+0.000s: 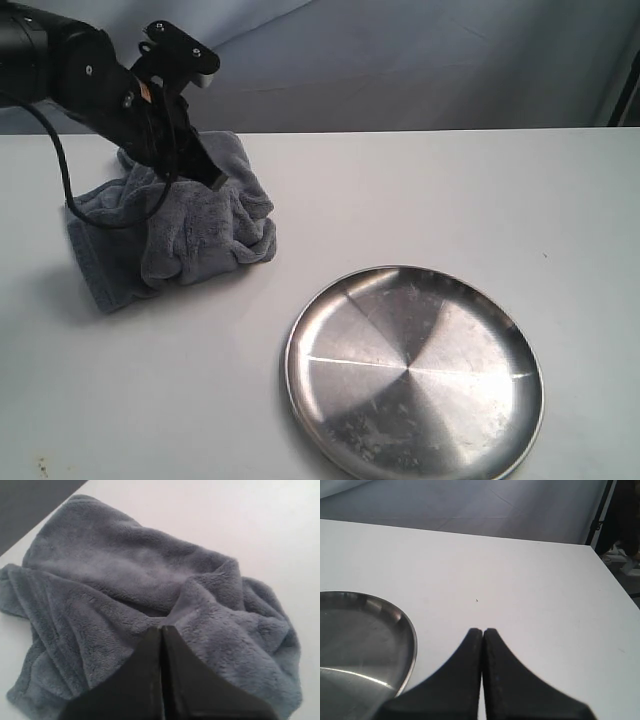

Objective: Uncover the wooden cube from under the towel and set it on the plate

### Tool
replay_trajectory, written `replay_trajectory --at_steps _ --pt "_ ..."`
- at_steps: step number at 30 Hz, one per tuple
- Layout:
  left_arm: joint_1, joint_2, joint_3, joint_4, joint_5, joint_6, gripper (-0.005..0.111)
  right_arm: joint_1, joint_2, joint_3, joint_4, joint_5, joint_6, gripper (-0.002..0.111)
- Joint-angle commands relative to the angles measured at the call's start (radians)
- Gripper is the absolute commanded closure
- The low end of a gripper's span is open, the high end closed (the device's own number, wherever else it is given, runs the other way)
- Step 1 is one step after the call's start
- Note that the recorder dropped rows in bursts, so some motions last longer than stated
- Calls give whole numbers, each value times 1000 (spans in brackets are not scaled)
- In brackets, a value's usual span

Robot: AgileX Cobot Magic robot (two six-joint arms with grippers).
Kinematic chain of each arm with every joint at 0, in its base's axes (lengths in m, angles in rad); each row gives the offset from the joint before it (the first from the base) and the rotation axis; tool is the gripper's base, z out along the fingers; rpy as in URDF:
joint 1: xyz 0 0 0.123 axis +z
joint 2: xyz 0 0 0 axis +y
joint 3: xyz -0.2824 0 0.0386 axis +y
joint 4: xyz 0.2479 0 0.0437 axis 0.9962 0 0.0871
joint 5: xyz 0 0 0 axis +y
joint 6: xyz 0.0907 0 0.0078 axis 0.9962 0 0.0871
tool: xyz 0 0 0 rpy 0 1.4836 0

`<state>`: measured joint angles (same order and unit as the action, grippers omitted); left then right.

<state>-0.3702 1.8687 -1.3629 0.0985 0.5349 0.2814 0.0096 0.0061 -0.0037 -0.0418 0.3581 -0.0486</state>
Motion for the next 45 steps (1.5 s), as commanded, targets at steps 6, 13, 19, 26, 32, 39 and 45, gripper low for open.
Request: replay_trajectory --at_steps 6,13,19,26,32,39,45 --pt "94 -8 -3 339 172 -317 107 2 -6 4 5 -9 -3 108" --pt "102 -8 -3 240 431 -139 107 2 -6 4 5 -9 -3 108" --pt "102 -8 -3 -174 637 234 107 2 -6 4 5 -9 -3 108" --pt "102 -8 -3 -623 579 513 107 2 -6 4 5 -9 -3 108" --pt "100 -8 -3 -630 329 440 107 2 -6 4 5 -9 -3 108" --pt "100 -8 -1 -268 157 106 107 2 -6 4 5 -9 -3 108" --pt "100 -14 16 -24 94 -77 107 2 -6 4 5 -9 -3 108"
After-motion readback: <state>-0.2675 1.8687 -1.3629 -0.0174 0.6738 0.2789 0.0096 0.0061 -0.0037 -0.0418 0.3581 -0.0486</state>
